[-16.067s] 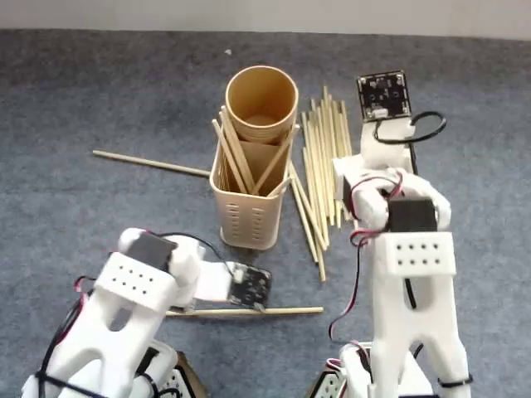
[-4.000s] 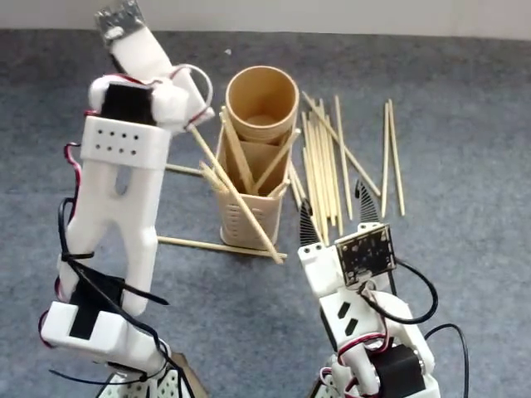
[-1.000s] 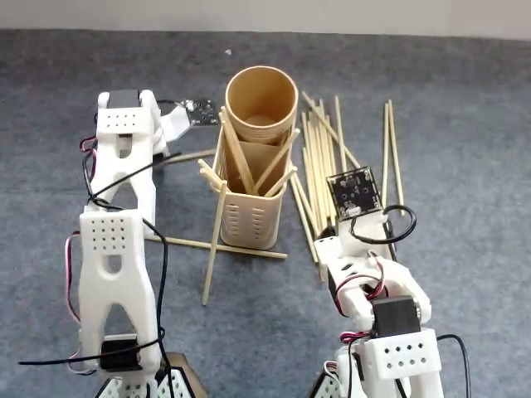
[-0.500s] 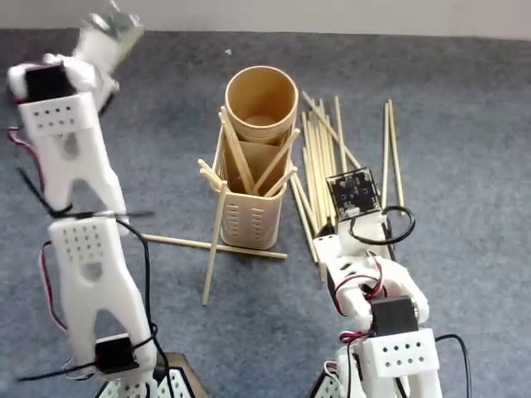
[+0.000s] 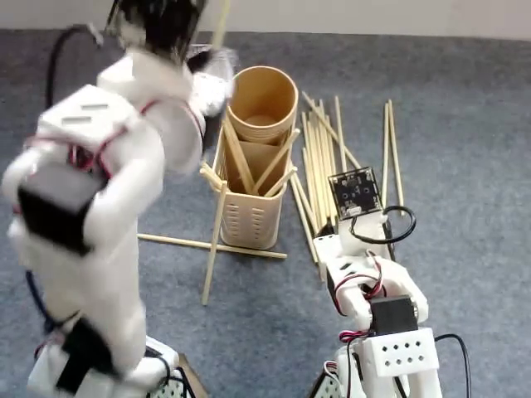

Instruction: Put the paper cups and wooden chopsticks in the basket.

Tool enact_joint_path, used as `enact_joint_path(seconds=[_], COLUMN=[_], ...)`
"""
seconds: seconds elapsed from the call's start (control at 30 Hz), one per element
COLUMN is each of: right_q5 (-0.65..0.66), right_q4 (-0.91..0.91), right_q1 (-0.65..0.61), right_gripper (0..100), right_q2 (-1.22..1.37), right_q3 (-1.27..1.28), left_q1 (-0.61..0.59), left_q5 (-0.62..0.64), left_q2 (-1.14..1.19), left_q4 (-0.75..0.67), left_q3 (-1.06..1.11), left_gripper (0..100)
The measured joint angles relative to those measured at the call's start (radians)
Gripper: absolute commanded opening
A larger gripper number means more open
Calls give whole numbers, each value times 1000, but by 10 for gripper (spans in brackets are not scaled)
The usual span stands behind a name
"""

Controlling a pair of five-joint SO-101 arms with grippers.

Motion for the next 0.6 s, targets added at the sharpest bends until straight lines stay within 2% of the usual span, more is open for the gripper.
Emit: enact_joint_path(seconds=[0.13,0.3,0.43,0.5,0.6], right_q5=[0,0,-3,-6,-6], right_q4=[0,0,0,0,0], right_q1=[0,0,0,0,0], right_gripper=[286,286,286,286,286], right_q2=[0,0,0,0,0], right_q3=[0,0,0,0,0], left_q1=[81,81,71,60,64], left_q5=[32,48,48,55,54], left_q2=[-183,-327,-339,-339,-359], left_q4=[-222,-594,-876,-918,-896], left_q3=[319,809,1171,1264,1283], left_gripper=[4,6,32,104,209])
